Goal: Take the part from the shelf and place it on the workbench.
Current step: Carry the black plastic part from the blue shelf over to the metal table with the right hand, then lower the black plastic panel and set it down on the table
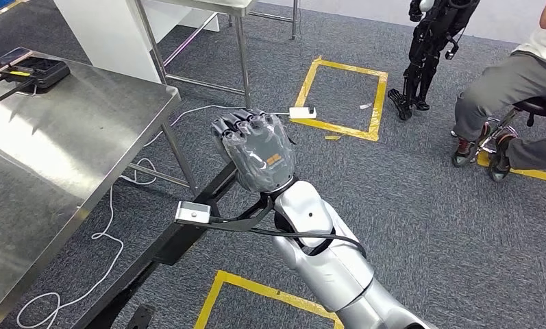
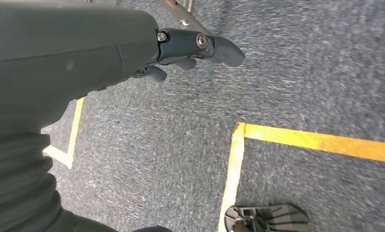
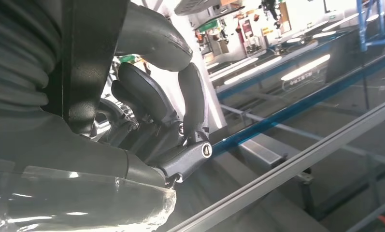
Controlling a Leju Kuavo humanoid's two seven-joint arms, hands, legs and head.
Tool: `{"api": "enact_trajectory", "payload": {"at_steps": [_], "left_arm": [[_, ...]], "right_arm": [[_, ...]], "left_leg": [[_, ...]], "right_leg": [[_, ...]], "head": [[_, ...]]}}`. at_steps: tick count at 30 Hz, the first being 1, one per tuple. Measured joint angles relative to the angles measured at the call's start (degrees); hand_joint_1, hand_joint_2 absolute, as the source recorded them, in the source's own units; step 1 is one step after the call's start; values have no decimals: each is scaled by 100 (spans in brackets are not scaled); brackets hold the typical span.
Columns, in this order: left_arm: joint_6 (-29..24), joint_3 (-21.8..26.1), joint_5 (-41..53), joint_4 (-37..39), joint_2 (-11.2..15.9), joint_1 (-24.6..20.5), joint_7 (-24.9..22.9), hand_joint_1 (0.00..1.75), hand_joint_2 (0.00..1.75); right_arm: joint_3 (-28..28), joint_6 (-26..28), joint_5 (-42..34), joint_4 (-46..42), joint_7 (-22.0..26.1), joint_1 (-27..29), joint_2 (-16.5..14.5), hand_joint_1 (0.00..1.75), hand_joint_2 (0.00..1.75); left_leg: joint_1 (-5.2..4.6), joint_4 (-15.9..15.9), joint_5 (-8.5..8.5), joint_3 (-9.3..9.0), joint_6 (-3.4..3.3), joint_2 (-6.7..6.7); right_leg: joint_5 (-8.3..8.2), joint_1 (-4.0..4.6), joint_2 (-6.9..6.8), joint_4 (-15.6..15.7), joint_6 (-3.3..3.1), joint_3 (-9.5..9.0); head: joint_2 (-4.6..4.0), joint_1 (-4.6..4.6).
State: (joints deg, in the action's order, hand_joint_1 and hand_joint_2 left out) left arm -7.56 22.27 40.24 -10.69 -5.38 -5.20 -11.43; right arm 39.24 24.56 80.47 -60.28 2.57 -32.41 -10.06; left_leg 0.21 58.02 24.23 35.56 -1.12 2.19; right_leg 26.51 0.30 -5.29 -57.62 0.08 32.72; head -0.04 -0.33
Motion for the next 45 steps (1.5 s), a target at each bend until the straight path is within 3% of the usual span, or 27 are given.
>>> {"api": "enact_trajectory", "payload": {"at_steps": [3, 5, 7, 8, 9, 11, 13, 15, 16, 18, 20, 21, 23, 25, 26, 28, 29, 31, 33, 35, 37, 38, 39, 41, 42, 44, 45], "left_arm": [[-4, 2, 22, -2, -4, -20, 0, 0, 175], [-8, 4, 36, -2, -4, -52, 0, 0, 175], [-10, 5, 40, -2, -4, -56, 0, 0, 175], [-10, 6, 42, -1, -5, -52, 0, 0, 175], [-9, 7, 44, -1, -6, -50, 0, 0, 175], [-8, 9, 54, -1, -8, -54, 0, 0, 175], [-4, 15, 74, -2, -7, -49, 0, 0, 175], [1, 20, 95, -1, -7, -24, 0, 0, 175], [2, 21, 102, 0, -5, -10, 0, 0, 175], [2, 21, 107, 0, -6, -2, 0, 0, 175], [2, 20, 111, 0, -10, -16, 0, 0, 175], [3, 20, 111, 0, -11, -20, 0, 0, 175], [4, 21, 115, 0, -10, -11, -1, 0, 175], [4, 22, 127, -1, -6, -5, -1, 0, 175], [4, 22, 142, -2, -4, -9, -1, 0, 175], [4, 21, 187, -2, -1, -23, -1, 0, 175], [4, 21, 208, -2, -1, -28, -1, 0, 175], [4, 20, 228, -2, -1, -26, -6, 0, 175], [4, 20, 229, -2, -6, -32, -13, 0, 175], [4, 21, 229, -3, -9, -55, -15, 0, 175], [10, 22, 229, -3, -9, -62, -15, 0, 175], [15, 22, 231, -3, -9, -56, -15, 0, 175], [22, 21, 234, -2, -9, -51, -15, 0, 175], [38, 20, 259, -2, -10, -48, -15, 0, 175], [44, 19, 275, -3, -11, -49, -16, 0, 175], [51, 17, 309, -3, -10, -40, -17, 0, 175], [50, 17, 320, -3, -10, -29, -17, 0, 175]], "right_arm": [[-11, -6, 19, -24, -5, -8, -3, 175, 175], [-25, -14, 25, -29, -11, 11, 31, 175, 175], [-32, -20, 34, -29, -15, 46, 67, 175, 175], [-32, -21, 39, -29, -15, 54, 76, 175, 175], [-32, -21, 44, -29, -15, 53, 79, 175, 175], [-32, -21, 48, -28, -19, 44, 78, 175, 175], [-32, -20, 42, -28, -27, 37, 77, 175, 175], [-31, -18, 38, -28, -33, 27, 63, 175, 175], [-31, -17, 39, -30, -34, 21, 47, 175, 175], [-31, -15, 40, -31, -34, 9, 17, 175, 175], [-30, -12, 41, -30, -37, 11, 9, 175, 175], [-29, -11, 46, -27, -41, 17, 10, 175, 175], [-28, -6, 70, -20, -51, 28, 13, 175, 175], [-28, -2, 89, -16, -63, 25, 10, 175, 175], [-30, 0, 91, -16, -67, 21, 9, 175, 175], [-31, 4, 89, -16, -71, 10, 10, 175, 175], [-31, 5, 89, -16, -71, 9, 10, 175, 175], [-30, 6, 89, -16, -72, 8, -2, 175, 175], [-30, 8, 86, -18, -71, 2, -12, 175, 175], [-32, 10, 82, -13, -74, 15, 12, 175, 175], [-33, 11, 80, -3, -78, 52, 55, 175, 175], [-32, 12, 82, 1, -78, 68, 69, 175, 175], [-31, 12, 84, 2, -78, 78, 76, 175, 175], [-31, 12, 88, 2, -78, 79, 80, 175, 175], [-31, 12, 89, 2, -78, 79, 81, 175, 175], [-32, 11, 92, 2, -80, 81, 88, 175, 175], [-32, 10, 95, 1, -81, 82, 88, 175, 175]], "left_leg": [[37, -107, -71, -75, -114, -147], [44, -115, -81, -78, -150, -271], [42, -112, -78, -74, -155, -417], [42, -110, -77, -77, -153, -493], [43, -107, -75, -84, -148, -567], [35, -89, -60, -90, -113, -710], [26, -72, -50, -65, -52, -808], [48, -76, -54, -34, 22, -867], [68, -60, -40, -20, 56, -847], [76, 207, 128, 108, 110, -627], [79, 899, 463, 456, 145, -368], [88, 1269, 599, 657, 160, -321], [101, 1553, 598, 849, 174, -285], [102, 983, 234, 583, 159, -188], [82, 569, 72, 366, 143, -50], [36, 50, -79, 88, 86, 119], [7, -17, -68, 60, 57, 133], [4, -43, -87, 61, -13, 0], [30, -80, -115, 35, -91, -110], [43, -91, -127, 21, -150, -233], [43, -88, -128, 22, -172, -383], [42, -87, -127, 22, -172, -460], [42, -86, -127, 17, -170, -540], [42, -81, -124, 9, -152, -694], [32, -71, -118, 9, -130, -764], [20, -60, -116, 31, -73, -860], [24, -59, -119, 42, -40, -899]], "right_leg": [[203, -15, 259, -360, 39, 145], [517, -43, 455, -1112, 1, 501], [668, -58, 493, -1649, 27, 799], [605, -66, 503, -1605, 75, 799], [452, -83, 525, -1316, 134, 677], [100, -128, 676, -483, 220, 291], [-58, -150, 781, -46, 200, 87], [-73, -135, 731, -14, 118, 73], [-85, -139, 698, 0, 77, 61], [-101, -155, 609, 44, -7, 24], [-89, -140, 494, 61, -67, -2], [-81, -125, 432, 60, -84, -5], [-63, -107, 311, 59, -102, -9], [-39, -101, 206, 59, -97, -29], [-21, -84, 159, 58, -81, -45], [19, -35, 77, 56, -28, -69], [32, -15, 33, 57, -4, -77], [63, -6, -32, 52, 46, -79], [191, -17, 148, -161, 66, 8], [481, -39, 410, -835, 24, 328], [719, -47, 486, -1567, 11, 725], [723, -48, 498, -1689, 39, 813], [621, -55, 512, -1544, 86, 770], [256, -94, 656, -733, 177, 419], [92, -116, 751, -340, 189, 233], [-49, -132, 863, -1, 151, 65], [-61, -120, 826, 0, 115, 53]], "head": [[0, 19], [0, 37], [0, 48], [0, 52], [0, 51], [0, 51], [0, 45], [0, 39], [0, 36], [0, 15], [0, -6], [0, -7], [0, -9], [0, -9], [0, -10], [0, -1], [0, 7], [0, 18], [0, 22], [0, 41], [0, 52], [0, 54], [0, 53], [0, 57], [0, 56], [0, 49], [0, 47]]}}
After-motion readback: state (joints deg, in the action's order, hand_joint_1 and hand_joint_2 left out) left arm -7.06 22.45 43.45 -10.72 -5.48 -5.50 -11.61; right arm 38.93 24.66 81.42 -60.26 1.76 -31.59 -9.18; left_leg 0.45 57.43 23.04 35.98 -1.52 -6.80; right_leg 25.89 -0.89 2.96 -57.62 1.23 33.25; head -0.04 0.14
